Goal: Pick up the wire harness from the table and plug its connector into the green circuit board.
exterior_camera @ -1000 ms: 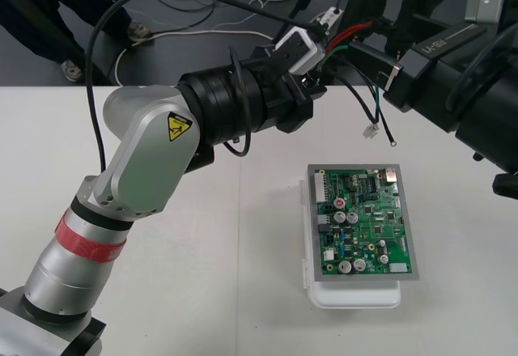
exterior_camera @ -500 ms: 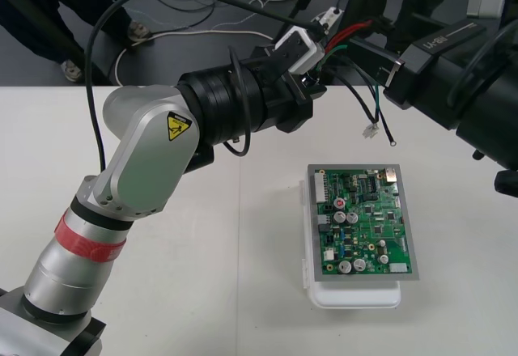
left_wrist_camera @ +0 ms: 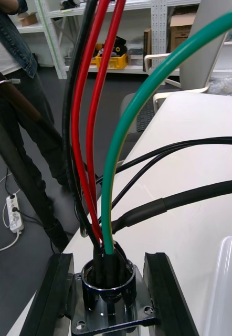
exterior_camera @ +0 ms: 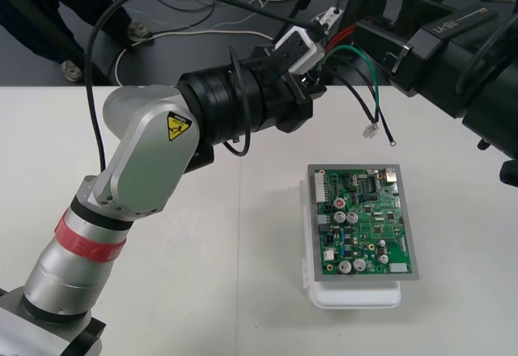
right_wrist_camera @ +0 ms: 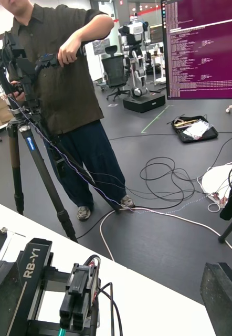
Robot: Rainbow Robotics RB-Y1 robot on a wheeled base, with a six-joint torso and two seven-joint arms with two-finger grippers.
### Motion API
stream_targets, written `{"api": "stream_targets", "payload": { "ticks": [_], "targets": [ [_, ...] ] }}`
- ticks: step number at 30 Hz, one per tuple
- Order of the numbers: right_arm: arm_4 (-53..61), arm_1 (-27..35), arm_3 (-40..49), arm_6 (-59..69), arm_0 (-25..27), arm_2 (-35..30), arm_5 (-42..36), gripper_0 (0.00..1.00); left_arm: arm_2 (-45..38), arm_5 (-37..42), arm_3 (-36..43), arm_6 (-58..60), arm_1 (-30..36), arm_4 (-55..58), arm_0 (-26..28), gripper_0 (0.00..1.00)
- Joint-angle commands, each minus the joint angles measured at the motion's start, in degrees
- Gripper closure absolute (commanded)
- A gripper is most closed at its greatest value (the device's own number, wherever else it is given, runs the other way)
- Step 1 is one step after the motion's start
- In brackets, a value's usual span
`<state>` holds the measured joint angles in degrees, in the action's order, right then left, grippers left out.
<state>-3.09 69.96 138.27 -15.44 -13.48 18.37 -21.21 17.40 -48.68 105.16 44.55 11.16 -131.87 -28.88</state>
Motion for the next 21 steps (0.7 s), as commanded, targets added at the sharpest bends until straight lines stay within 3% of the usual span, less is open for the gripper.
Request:
{"api": "stream_targets", "payload": {
  "ticks": [1,18,19,20,21],
  "targets": [
    [0.37,-1.32,0.77,-2.57,-1.37,-1.85,-0.15,0.00,-1.31,3.68,0.66,3.96,-1.85,-0.05,-2.41,1.00],
    [1.51,-1.76,1.83,-2.66,-0.14,-1.93,-0.15,0.00,-1.31,3.68,0.66,3.88,-1.85,-0.05,-2.41,1.00],
    [1.42,-1.76,1.91,-2.66,-0.14,-1.93,-0.15,0.08,-1.31,3.68,0.75,3.88,-1.85,-0.05,-2.41,1.00],
    [1.42,-1.76,2.00,-2.66,-0.14,-1.93,-0.24,0.08,-1.31,3.68,0.75,3.88,-1.85,-0.05,-2.50,1.00],
    [1.42,-1.76,2.00,-2.66,-0.05,-1.93,-0.15,0.38,-1.31,3.68,0.75,3.88,-1.85,0.04,-2.50,1.00]
  ]
}}
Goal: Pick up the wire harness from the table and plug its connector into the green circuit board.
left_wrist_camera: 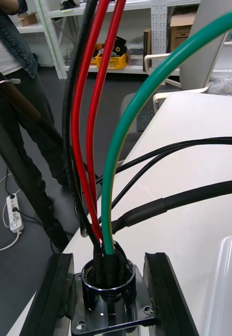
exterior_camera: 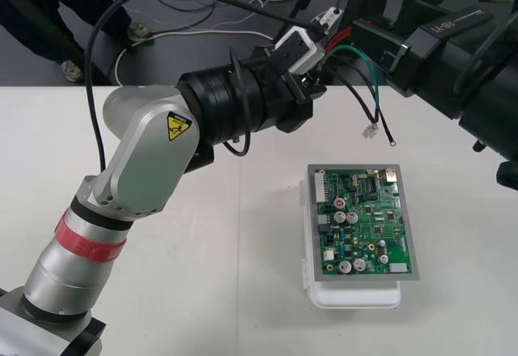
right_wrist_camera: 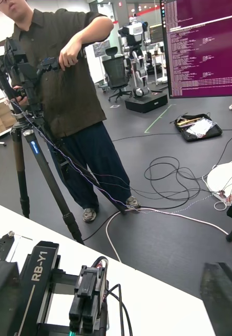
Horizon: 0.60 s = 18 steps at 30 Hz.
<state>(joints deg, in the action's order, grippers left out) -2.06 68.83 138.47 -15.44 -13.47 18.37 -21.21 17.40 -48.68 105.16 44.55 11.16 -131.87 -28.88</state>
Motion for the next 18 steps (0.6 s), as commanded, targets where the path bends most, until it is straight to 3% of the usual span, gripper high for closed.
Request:
{"api": "stream_targets", "payload": {
  "ticks": [1,2,3,18],
  "targets": [
    [0.39,-0.63,1.80,-2.66,-0.06,-1.93,-0.15,0.48,-1.31,3.68,0.66,3.96,-1.85,-0.05,-2.50,1.00],
    [0.39,-0.63,1.80,-2.49,0.02,-1.93,-0.15,0.96,-1.31,3.68,0.75,3.87,-1.85,-0.05,-2.50,1.00],
    [0.48,-0.63,1.89,-2.49,0.11,-1.84,-0.15,1.00,-1.31,3.68,0.66,3.87,-1.85,-0.05,-2.41,1.00],
    [0.48,-0.63,1.80,-2.31,0.38,-1.93,0.03,1.00,-1.31,3.68,0.75,3.87,-1.85,0.30,-2.50,1.00]
  ]
}}
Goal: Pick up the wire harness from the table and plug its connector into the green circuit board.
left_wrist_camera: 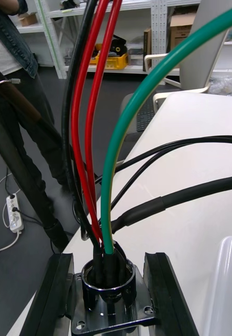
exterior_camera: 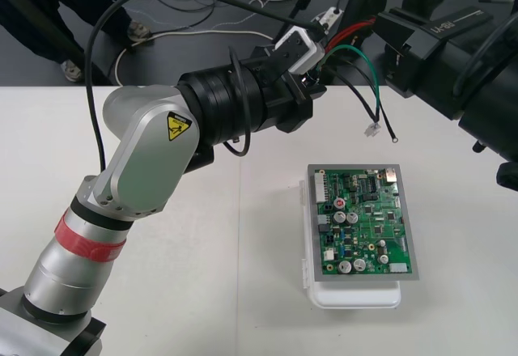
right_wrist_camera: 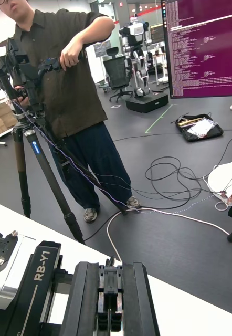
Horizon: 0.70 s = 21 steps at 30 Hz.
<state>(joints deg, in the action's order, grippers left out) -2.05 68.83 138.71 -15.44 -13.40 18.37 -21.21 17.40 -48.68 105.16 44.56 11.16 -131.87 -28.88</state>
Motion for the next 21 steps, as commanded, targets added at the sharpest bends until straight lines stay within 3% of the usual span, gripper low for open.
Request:
{"api": "stream_targets", "payload": {
  "ticks": [1,3,4,5,6,21],
  "targets": [
    [0.38,-0.63,1.65,-2.40,0.31,-1.93,0.03,1.00,-1.31,3.68,0.75,3.87,-1.85,0.30,-2.41,1.00],
    [0.47,-0.63,1.56,-2.40,0.31,-1.93,0.12,1.00,-1.31,3.68,0.66,3.87,-1.85,0.56,-2.50,0.99],
    [0.47,-0.54,1.56,-2.31,0.31,-1.93,0.12,1.00,-1.22,3.68,0.66,3.87,-1.85,0.56,-2.50,0.87],
    [0.38,-0.63,1.56,-2.40,0.31,-1.93,0.20,1.00,-1.31,3.68,0.66,3.96,-1.85,0.74,-2.50,0.24],
    [0.38,-0.63,1.56,-2.31,0.31,-1.93,0.29,1.00,-1.31,3.68,0.75,4.05,-1.85,0.92,-2.41,0.00],
    [0.29,-0.63,1.47,-2.31,0.31,-1.93,0.47,1.00,-1.31,4.47,0.75,4.31,-1.85,1.36,-2.41,0.00]
  ]
}}
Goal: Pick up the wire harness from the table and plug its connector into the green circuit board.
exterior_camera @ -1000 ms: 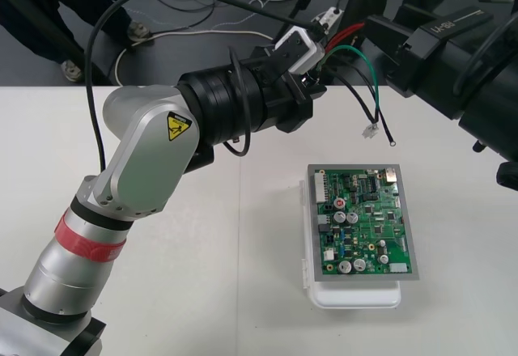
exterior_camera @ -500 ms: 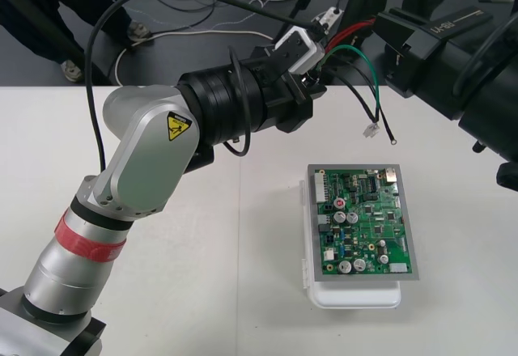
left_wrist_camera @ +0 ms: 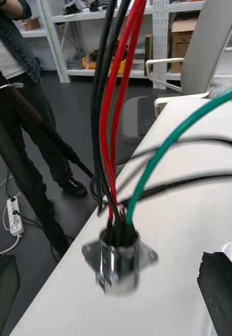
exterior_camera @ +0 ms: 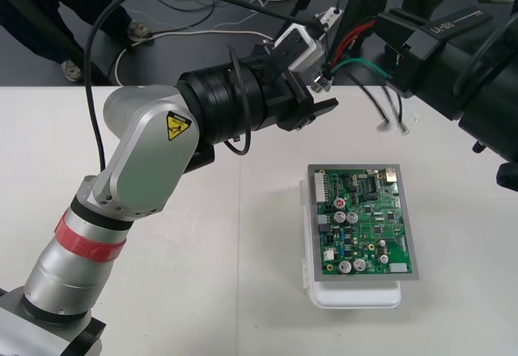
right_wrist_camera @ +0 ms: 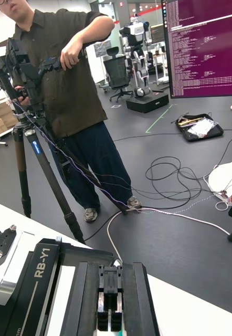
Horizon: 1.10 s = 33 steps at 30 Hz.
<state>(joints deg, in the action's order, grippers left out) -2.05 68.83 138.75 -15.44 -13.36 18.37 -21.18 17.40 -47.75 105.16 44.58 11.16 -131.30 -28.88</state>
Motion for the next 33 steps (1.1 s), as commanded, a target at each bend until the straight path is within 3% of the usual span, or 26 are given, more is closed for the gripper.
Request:
{"api": "stream_targets", "payload": {
  "ticks": [1,9,18,33],
  "targets": [
    [0.38,-0.62,1.44,-2.31,0.26,-1.93,0.44,1.00,-1.31,3.55,0.75,4.28,-1.84,0.78,-2.41,0.00],
    [0.38,-0.62,-0.85,-2.13,0.26,-1.93,5.19,1.00,-1.58,3.55,0.75,5.07,-0.09,4.21,-2.32,0.00],
    [0.38,-0.54,-3.57,-1.87,1.58,-2.98,11.87,1.00,-1.75,3.55,0.75,5.16,6.68,15.72,-2.23,0.00],
    [0.38,0.52,-7.53,-1.17,10.81,-11.42,28.74,1.00,-1.75,3.46,4.00,3.84,18.72,32.51,0.41,0.00]
  ]
}}
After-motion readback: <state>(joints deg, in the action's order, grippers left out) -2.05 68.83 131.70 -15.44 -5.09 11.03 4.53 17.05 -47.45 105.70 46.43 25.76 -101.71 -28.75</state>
